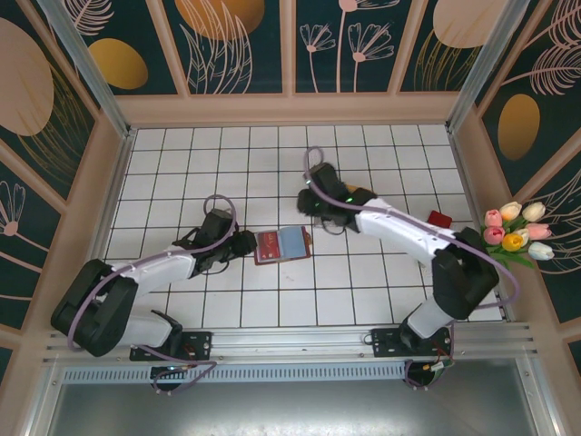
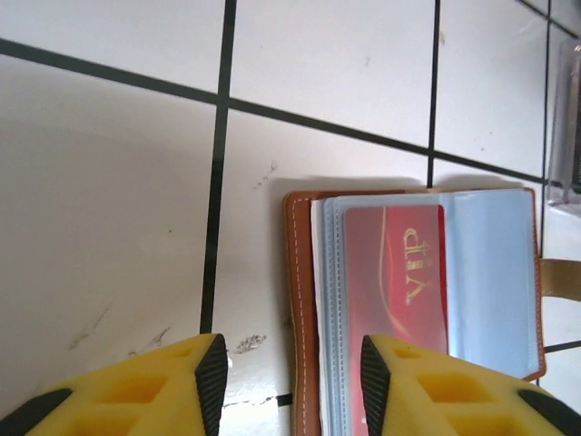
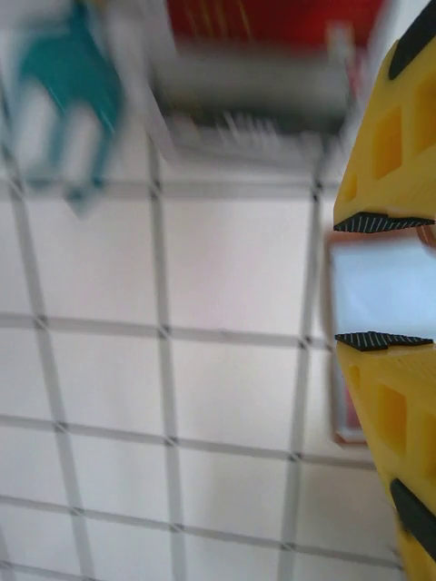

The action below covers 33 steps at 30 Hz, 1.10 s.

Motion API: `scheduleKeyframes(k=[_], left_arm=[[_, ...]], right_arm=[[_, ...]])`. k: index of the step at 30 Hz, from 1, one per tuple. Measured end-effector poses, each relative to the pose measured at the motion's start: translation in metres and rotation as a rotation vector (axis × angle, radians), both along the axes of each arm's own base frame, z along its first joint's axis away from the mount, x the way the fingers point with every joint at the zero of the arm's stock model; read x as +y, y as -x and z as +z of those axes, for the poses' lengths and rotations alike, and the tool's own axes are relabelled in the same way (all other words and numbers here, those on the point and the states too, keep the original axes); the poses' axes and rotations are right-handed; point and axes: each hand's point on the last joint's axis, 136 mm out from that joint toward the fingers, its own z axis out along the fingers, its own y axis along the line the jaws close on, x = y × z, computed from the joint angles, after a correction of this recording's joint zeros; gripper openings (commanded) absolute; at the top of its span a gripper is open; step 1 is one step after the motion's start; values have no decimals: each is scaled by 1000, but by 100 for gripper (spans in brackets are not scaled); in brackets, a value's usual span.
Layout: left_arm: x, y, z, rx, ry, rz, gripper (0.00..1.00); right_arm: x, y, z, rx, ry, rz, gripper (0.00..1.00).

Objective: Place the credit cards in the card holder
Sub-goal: Insert the credit card into the card slot, then pick up the credit card from the storage box.

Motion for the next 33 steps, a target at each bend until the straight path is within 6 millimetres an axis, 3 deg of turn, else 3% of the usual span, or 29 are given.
scheduleKeyframes(k=[3, 5, 11, 17, 21, 30, 33], left_arm=[[-1, -5, 13, -28, 1, 3, 54], [-6, -11, 23, -49, 19, -4, 56], [-42, -25, 52, -88, 101, -88, 62], [-106, -30, 57, -71, 153, -230, 64], [-134, -26, 53, -50, 167, -294, 64], [-142, -23, 51, -42, 178, -318, 64], [-143, -23, 50, -40, 177, -318, 64]], right_arm=[[-57, -22, 3, -14, 89, -132, 45], [-83, -26, -2, 1, 144, -181, 49], [-118, -30, -11, 43, 211, -222, 52], [-119, -32, -35, 112, 222, -190, 53], [-116, -31, -54, 161, 237, -168, 52], [-118, -30, -75, 209, 267, -156, 51], [-118, -30, -81, 221, 276, -153, 46]])
